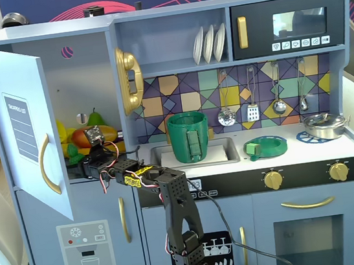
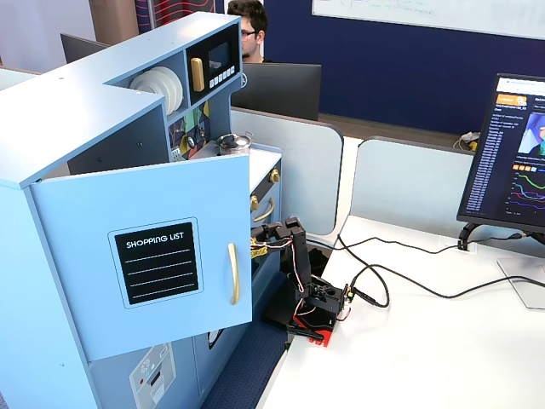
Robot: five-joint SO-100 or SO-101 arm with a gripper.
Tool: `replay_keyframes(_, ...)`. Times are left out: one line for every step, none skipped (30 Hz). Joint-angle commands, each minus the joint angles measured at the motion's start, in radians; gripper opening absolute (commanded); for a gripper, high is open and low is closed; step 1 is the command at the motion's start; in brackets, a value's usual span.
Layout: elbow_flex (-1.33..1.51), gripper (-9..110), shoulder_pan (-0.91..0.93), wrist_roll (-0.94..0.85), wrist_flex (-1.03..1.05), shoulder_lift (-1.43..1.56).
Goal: Pick up the green pineapple from the left cabinet and place it in the green recipient
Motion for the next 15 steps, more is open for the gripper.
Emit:
replay_keyframes(-0.094,0,0.003,-0.023,0.031,0.015)
replay_keyframes(-0.083,0,0.003,-0.018,0.034,0.028)
replay_keyframes(-0.074,0,0.003,-0.018,0.048,0.046)
replay_keyframes(-0.060,0,0.003,-0.034,0.066,0.067)
replay_keyframes(-0.043,0,0.000,-0.067,0.089,0.095)
replay_keyframes(-0.023,0,0.000,-0.117,0.124,0.130)
replay_keyframes(0.009,0,0.000,-0.161,0.149,0.173)
replay_keyframes(0.048,0,-0.002,-0.181,0.169,0.230)
replay_keyframes(0.089,0,-0.002,-0.206,0.196,0.296)
replay_keyframes(0.133,0,-0.002,-0.225,0.224,0.368)
replay_keyframes(0.172,0,-0.002,-0.233,0.265,0.449)
replay_keyframes(0.207,0,-0.003,-0.236,0.311,0.535)
replay_keyframes(0.238,0,-0.006,-0.244,0.362,0.617)
replay_keyframes(0.261,0,-0.012,-0.242,0.431,0.703)
replay_keyframes(0.288,0,-0.026,-0.241,0.474,0.785)
